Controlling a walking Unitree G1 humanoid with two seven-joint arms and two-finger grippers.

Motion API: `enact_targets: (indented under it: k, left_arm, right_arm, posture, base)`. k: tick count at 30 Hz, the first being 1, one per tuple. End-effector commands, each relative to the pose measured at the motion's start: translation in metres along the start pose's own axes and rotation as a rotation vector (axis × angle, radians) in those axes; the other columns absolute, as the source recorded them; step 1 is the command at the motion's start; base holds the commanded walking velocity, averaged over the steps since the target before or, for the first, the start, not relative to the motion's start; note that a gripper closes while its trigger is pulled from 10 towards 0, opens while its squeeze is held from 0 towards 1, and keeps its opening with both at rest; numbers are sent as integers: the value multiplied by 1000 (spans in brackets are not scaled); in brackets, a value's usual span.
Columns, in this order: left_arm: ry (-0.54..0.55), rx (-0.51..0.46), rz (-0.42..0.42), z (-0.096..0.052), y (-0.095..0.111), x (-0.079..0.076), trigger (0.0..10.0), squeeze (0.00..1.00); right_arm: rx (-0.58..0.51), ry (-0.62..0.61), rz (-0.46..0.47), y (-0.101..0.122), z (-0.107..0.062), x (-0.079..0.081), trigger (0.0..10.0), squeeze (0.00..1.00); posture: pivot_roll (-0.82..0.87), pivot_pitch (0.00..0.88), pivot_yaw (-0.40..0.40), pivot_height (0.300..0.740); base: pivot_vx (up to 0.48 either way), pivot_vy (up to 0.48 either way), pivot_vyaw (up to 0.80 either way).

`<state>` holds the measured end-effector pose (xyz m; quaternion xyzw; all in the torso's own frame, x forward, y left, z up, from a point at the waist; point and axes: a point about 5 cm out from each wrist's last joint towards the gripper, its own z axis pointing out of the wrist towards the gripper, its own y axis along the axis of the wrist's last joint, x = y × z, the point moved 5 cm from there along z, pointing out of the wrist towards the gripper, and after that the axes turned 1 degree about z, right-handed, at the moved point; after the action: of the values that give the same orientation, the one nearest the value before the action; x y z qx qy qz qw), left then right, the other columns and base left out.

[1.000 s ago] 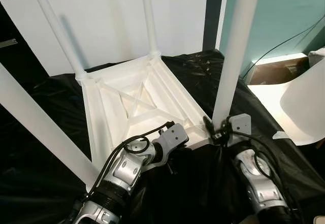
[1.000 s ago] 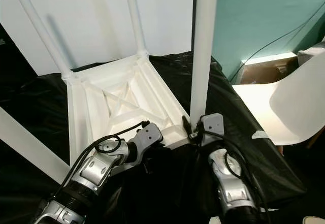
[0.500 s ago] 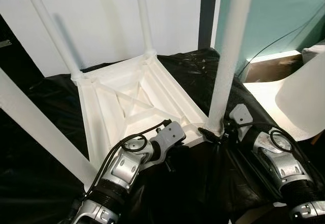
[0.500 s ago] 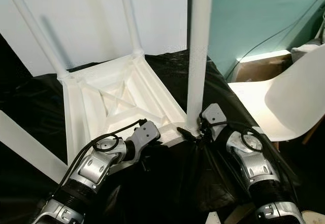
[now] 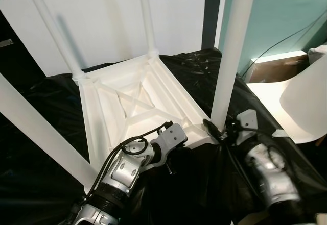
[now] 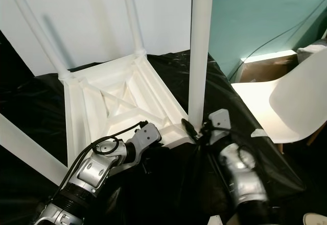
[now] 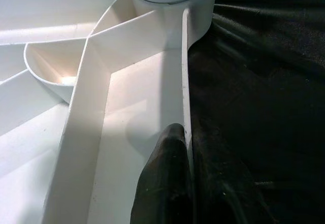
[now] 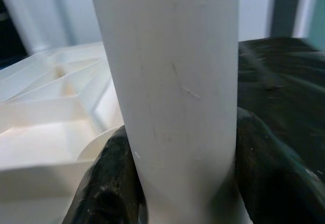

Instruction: Building children table

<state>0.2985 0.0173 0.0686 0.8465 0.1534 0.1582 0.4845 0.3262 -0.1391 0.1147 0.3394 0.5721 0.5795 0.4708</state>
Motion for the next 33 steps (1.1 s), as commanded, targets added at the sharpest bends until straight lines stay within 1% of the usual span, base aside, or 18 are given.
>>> enact_targets:
  k: [1,3,4,5,6,9,10,11,12,13,14,15,17,22,26,30,31,33]
  left_arm:
    - [63,166,-151,0,-58,-6,10000,0]
    - [63,166,-151,0,-58,-6,10000,0]
    - [59,166,-147,1,-57,-6,10000,0]
    - [59,165,-145,2,-55,-4,10000,0]
    - [60,164,-141,2,-54,-3,10000,0]
    - [58,162,-136,3,-53,-2,10000,0]
    - [58,162,-136,3,-53,-2,10000,0]
    - [58,160,-135,3,-52,-2,10000,0]
    - [58,160,-135,3,-52,-2,10000,0]
    - [59,159,-136,4,-52,-2,10000,0]
    - [60,157,-137,4,-52,-2,10000,0]
    - [60,157,-137,4,-52,-2,10000,0]
    - [62,155,-140,4,-52,-3,10000,0]
    - [62,155,-145,5,-53,-4,10000,0]
    - [62,152,-146,6,-52,-4,10000,0]
    - [65,149,-147,6,-52,-3,10000,0]
    - [66,149,-148,5,-52,-3,10000,0]
    - [69,150,-150,5,-53,-3,10000,0]
  right_arm:
    - [20,-108,-31,-5,-12,-6,0,0]
    - [20,-108,-31,-5,-12,-6,0,0]
    - [28,-104,-21,-7,-14,-3,0,0]
    - [22,-90,-31,-5,-13,-1,4588,0]
    - [21,-61,-37,-4,-11,1,10000,0]
    - [24,5,-35,-3,-9,8,10000,0]
    - [24,5,-35,-3,-9,8,10000,0]
    - [37,60,-10,-5,-9,14,10000,1000]
    - [37,60,-10,-5,-9,14,10000,1000]
    - [49,129,6,-8,-10,21,10000,1000]
    - [60,209,29,-9,-11,26,10000,0]
    - [60,209,29,-9,-11,26,10000,0]
    - [60,295,38,-6,-10,28,10000,0]
    - [30,424,34,12,2,19,10000,0]
    - [41,486,-3,15,7,21,10000,0]
    - [72,556,-9,11,7,27,10000,0]
    - [90,592,-15,8,4,30,0,0]
    - [126,636,-10,2,-1,33,0,0]
  posture:
    - [33,0,43,740]
    - [33,0,43,740]
    - [33,0,43,740]
    - [28,0,47,740]
    - [22,0,50,740]
    - [22,0,50,740]
    - [22,0,50,740]
    - [16,0,47,740]
    - [16,0,47,740]
    - [16,0,47,740]
    - [15,0,42,740]
    - [15,0,42,740]
    - [15,0,42,740]
    - [13,0,35,740]
    - [18,0,30,740]
    - [22,0,29,740]
    - [24,0,28,740]
    - [24,0,28,740]
  base:
    - [0,0,0]
    - [0,0,0]
    - [0,0,0]
    - [0,0,0]
    - [0,0,0]
    - [0,0,0]
    - [0,0,0]
    - [0,0,0]
    - [0,0,0]
    - [0,0,0]
    - [0,0,0]
    - [0,0,0]
    - [0,0,0]
    - [0,0,0]
    - [0,0,0]
    - [0,0,0]
    - [0,0,0]
    - [0,0,0]
